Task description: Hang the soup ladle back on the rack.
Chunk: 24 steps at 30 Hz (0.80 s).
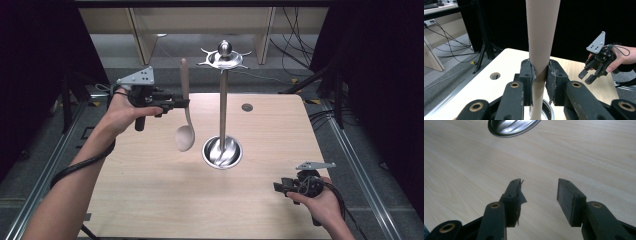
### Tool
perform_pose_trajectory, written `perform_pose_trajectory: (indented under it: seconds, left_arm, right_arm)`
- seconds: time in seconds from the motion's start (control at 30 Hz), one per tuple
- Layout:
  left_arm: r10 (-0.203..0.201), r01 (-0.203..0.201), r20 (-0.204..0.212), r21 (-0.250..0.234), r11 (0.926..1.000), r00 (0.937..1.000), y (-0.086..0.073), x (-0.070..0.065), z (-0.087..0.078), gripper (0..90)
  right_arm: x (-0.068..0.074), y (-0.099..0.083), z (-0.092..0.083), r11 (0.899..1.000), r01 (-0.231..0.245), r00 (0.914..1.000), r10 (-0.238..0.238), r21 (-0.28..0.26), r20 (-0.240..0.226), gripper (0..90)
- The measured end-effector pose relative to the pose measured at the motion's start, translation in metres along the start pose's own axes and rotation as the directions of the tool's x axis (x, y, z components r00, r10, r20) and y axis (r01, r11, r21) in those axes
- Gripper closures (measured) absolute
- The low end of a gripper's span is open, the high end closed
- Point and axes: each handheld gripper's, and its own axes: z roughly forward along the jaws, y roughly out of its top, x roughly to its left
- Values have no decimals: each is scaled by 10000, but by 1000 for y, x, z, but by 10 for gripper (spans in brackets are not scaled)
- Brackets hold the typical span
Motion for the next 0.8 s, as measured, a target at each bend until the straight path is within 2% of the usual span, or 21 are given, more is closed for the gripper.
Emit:
perform_pose_trajectory:
  seconds: [0.13, 0.27, 0.8]
  left_arm:
    - [-20, 20, 31, 18, 10000, 10000, 1, 1, 2, 751]
    - [-18, 17, 57, 31, 10000, 10000, 2, 2, 3, 752]
    - [-52, 51, 130, 59, 10000, 9999, 7, 2, 9, 751]
  right_arm:
    - [0, 0, -1, 9999, -16, 10000, 15, 138, 63, 549]
    - [0, 0, 0, 10000, -9, 10000, 9, -3, 6, 549]
    - [0, 0, -1, 9999, -17, 10000, 16, 138, 75, 548]
